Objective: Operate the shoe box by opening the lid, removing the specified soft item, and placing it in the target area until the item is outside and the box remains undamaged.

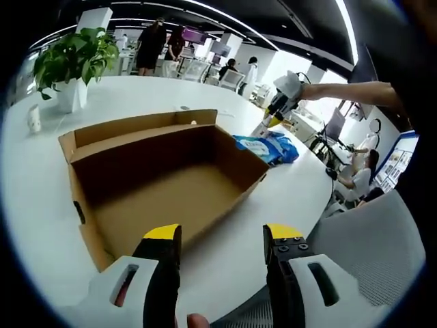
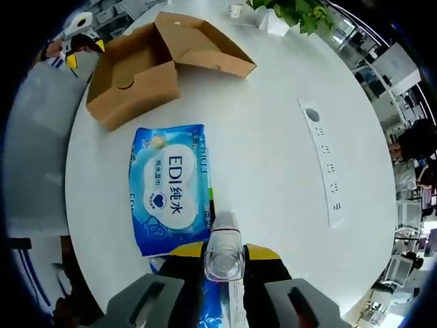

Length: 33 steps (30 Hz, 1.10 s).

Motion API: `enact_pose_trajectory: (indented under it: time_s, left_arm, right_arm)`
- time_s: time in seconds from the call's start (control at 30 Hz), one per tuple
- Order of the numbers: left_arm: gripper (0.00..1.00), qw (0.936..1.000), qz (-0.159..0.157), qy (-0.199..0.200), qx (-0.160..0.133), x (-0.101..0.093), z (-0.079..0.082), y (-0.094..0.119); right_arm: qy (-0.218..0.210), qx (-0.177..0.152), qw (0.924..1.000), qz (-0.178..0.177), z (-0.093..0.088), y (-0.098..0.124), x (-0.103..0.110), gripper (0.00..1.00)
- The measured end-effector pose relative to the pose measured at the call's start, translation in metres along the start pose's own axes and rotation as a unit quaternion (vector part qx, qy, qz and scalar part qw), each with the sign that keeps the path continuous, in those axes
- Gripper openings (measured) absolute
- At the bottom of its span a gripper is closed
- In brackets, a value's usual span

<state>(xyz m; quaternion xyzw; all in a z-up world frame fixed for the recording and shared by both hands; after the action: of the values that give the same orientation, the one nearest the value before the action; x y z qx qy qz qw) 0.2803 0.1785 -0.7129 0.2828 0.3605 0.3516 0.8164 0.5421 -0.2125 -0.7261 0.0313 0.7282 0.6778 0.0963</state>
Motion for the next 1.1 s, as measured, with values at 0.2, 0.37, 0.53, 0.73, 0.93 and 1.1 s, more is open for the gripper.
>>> enact_pose_trajectory:
  time_s: [0.2,0.37,0.53,0.73,0.93,1.1]
  left_arm:
    - [0.49,1.0000,-0.001,0.001,0.000,0.000,-0.001,0.000]
    - [0.49,1.0000,-0.001,0.001,-0.001,0.001,0.000,-0.001]
    - [0.49,1.0000,-0.001,0.003,-0.001,0.001,-0.001,0.000]
    - [0.49,1.0000,0.003,0.008,-0.003,0.005,-0.006,0.004]
    - [0.49,0.9999,0.003,0.010,-0.004,0.005,-0.006,0.004]
    - [0.49,0.9999,0.002,0.009,-0.004,0.004,-0.005,0.002]
  right_arm:
    - [0.014,0.018,0.9997,0.007,0.000,-0.002,-0.003,0.17]
    - [0.026,0.027,0.9992,0.011,0.010,-0.001,-0.006,0.17]
    - [0.037,0.030,0.9988,0.008,0.021,-0.001,-0.008,0.17]
    - [0.037,0.032,0.9987,0.011,0.022,0.000,-0.010,0.17]
    - [0.037,0.041,0.9984,0.012,0.022,0.000,-0.011,0.17]
    - [0.039,0.045,0.9981,0.012,0.023,-0.001,-0.011,0.17]
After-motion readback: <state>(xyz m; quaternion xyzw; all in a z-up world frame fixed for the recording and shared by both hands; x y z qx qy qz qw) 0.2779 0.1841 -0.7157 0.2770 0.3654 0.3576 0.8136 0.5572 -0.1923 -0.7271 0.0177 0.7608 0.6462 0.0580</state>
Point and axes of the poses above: the point that each gripper's makers call its tool centre point, and the gripper's own axes: y roughly backward along the fingers, x roughly to its left, z roughly out of its top, the point moved 5 cm from there along y, roughly backward along the fingers, and after that the axes turned 12 degrees about x, right-handed, at the moved point
